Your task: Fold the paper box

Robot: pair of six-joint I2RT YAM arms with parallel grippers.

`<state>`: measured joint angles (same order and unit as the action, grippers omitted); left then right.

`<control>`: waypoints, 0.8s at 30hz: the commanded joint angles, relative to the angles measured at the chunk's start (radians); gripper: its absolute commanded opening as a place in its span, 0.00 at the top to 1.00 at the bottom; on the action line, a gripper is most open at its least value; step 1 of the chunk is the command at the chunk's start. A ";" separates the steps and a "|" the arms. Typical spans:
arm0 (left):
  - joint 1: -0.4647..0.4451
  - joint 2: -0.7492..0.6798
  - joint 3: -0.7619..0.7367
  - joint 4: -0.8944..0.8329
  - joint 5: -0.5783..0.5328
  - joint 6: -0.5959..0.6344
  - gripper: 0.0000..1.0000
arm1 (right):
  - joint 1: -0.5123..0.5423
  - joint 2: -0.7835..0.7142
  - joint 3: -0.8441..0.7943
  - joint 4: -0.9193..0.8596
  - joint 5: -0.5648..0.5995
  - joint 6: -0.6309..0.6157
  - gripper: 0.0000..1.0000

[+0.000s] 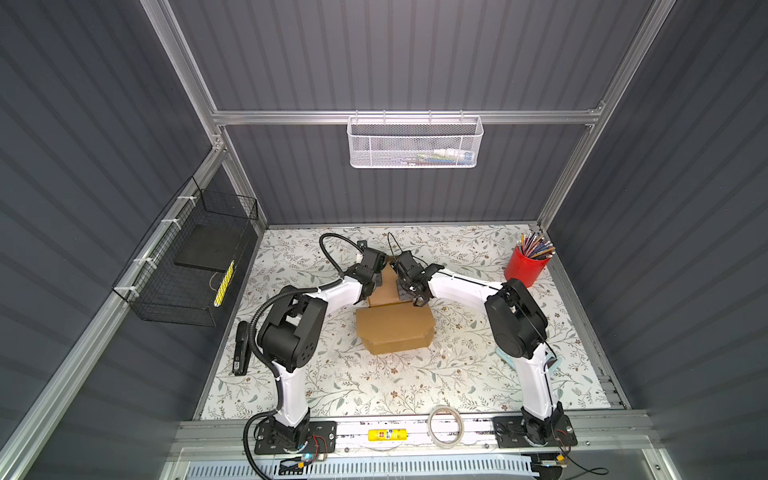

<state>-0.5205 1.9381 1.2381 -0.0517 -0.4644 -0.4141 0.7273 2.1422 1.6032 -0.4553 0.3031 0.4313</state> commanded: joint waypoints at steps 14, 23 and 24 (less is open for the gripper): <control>0.005 0.079 -0.053 -0.115 0.059 0.017 1.00 | -0.025 0.011 0.043 -0.042 -0.015 -0.013 0.79; 0.005 0.054 -0.073 -0.099 0.056 0.026 1.00 | -0.035 0.016 0.071 -0.014 -0.030 -0.046 0.76; 0.005 0.050 -0.075 -0.097 0.056 0.026 1.00 | -0.037 0.021 0.075 -0.015 -0.031 -0.047 0.76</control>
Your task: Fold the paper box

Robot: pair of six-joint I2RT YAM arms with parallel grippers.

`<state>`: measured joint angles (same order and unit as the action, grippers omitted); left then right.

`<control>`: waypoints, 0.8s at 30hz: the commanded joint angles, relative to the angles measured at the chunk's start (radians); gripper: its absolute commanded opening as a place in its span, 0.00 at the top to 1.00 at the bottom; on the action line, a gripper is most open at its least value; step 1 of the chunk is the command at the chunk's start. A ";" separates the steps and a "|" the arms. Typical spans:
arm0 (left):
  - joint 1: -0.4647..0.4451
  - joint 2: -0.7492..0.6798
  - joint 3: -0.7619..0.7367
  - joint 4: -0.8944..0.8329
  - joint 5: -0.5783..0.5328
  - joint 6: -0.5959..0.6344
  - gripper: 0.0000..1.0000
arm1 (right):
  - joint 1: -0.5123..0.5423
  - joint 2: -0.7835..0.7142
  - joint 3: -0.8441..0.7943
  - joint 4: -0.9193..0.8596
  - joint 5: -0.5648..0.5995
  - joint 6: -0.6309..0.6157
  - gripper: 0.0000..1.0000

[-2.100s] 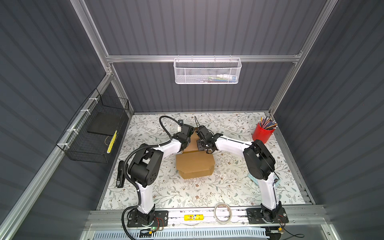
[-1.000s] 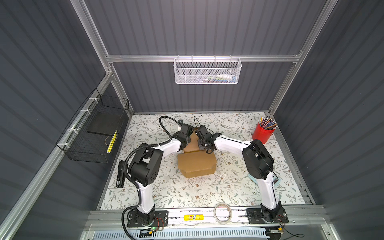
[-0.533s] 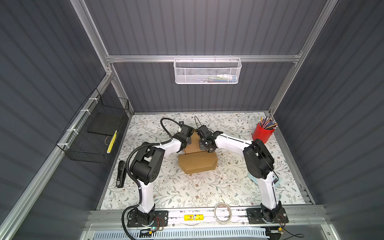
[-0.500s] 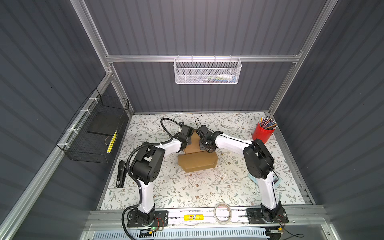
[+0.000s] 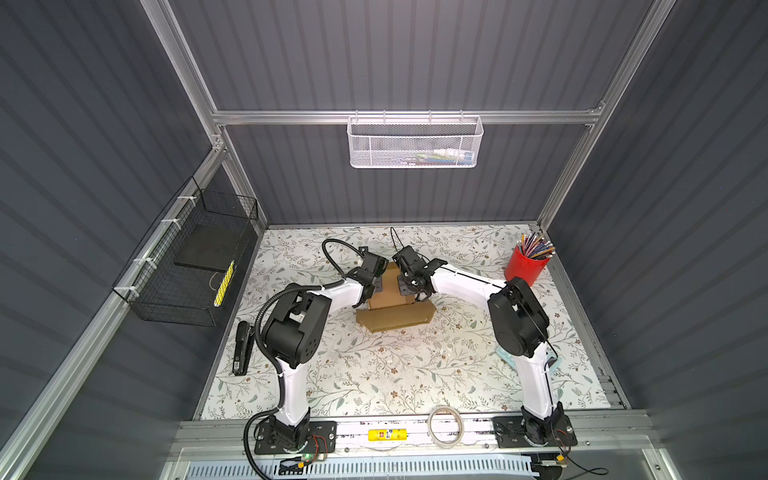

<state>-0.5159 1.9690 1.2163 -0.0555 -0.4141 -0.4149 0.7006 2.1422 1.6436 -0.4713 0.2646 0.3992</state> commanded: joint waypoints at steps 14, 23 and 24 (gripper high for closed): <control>0.001 0.007 -0.051 -0.089 0.011 0.027 1.00 | -0.029 0.096 0.081 0.006 -0.016 -0.003 0.81; 0.001 0.001 -0.049 -0.085 0.014 0.025 1.00 | -0.027 0.069 0.047 0.034 -0.009 -0.005 0.97; 0.001 -0.002 -0.049 -0.086 0.015 0.025 1.00 | -0.027 0.062 0.040 0.037 -0.005 -0.006 0.97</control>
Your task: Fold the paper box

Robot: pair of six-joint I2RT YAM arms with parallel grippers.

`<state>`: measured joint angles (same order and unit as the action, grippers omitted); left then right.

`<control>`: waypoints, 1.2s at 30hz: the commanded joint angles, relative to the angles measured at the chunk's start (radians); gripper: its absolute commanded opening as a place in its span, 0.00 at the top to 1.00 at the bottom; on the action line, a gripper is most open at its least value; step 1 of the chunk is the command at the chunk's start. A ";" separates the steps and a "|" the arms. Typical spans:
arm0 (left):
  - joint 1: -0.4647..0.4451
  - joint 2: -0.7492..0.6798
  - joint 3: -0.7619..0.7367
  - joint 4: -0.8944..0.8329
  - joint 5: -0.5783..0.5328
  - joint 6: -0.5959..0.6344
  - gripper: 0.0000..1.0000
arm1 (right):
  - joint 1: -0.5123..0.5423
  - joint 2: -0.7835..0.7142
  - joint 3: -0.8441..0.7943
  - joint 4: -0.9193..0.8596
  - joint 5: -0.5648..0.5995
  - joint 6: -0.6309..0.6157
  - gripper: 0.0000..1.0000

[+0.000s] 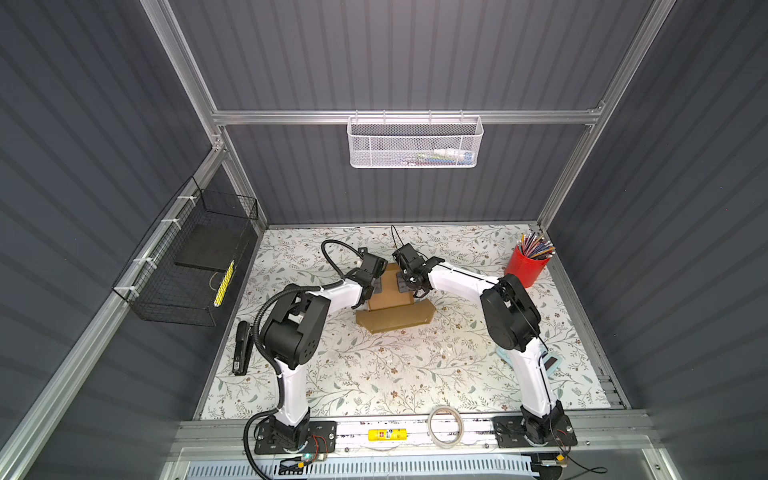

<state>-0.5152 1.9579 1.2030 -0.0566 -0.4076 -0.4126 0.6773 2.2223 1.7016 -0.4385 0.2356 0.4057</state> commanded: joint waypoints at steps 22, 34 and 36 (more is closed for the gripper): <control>0.000 -0.166 -0.189 0.057 -0.035 0.011 1.00 | 0.011 -0.199 -0.150 0.131 0.045 -0.016 0.70; 0.000 -0.244 -0.258 0.134 -0.056 0.001 1.00 | 0.030 -0.295 -0.219 0.169 0.016 -0.030 0.67; -0.001 -0.247 -0.260 0.136 -0.057 0.001 1.00 | 0.035 -0.312 -0.231 0.175 0.004 -0.028 0.65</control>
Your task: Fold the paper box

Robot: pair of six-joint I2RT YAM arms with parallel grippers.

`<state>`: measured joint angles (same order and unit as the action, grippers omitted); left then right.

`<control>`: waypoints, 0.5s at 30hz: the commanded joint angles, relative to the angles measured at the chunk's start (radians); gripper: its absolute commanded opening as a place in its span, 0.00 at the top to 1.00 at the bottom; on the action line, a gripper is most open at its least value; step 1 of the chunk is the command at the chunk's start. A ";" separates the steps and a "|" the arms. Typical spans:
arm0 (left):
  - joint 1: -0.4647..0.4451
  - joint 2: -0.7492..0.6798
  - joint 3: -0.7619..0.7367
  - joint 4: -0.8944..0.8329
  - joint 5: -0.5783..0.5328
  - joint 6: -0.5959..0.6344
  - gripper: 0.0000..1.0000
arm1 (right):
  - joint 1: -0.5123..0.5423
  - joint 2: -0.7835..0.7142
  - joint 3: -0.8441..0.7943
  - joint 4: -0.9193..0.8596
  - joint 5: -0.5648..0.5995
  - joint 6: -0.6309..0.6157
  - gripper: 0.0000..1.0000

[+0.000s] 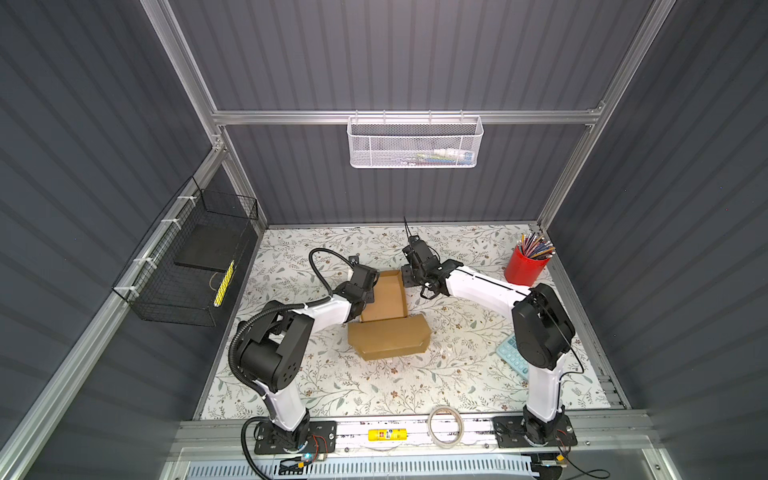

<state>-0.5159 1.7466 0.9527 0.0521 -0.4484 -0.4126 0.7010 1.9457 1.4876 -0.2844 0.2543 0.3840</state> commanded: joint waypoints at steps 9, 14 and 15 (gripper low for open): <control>0.001 -0.058 -0.015 0.032 -0.022 0.009 1.00 | 0.032 -0.024 0.011 0.008 -0.061 -0.019 0.59; 0.001 -0.064 -0.017 0.037 -0.026 0.018 1.00 | 0.035 -0.002 0.027 0.009 -0.087 -0.018 0.59; 0.001 -0.064 -0.017 0.039 -0.024 0.020 1.00 | 0.035 0.003 0.033 0.006 -0.088 -0.021 0.58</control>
<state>-0.5159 1.7054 0.9501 0.0734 -0.4561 -0.4110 0.7330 1.9190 1.4849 -0.2665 0.1856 0.3756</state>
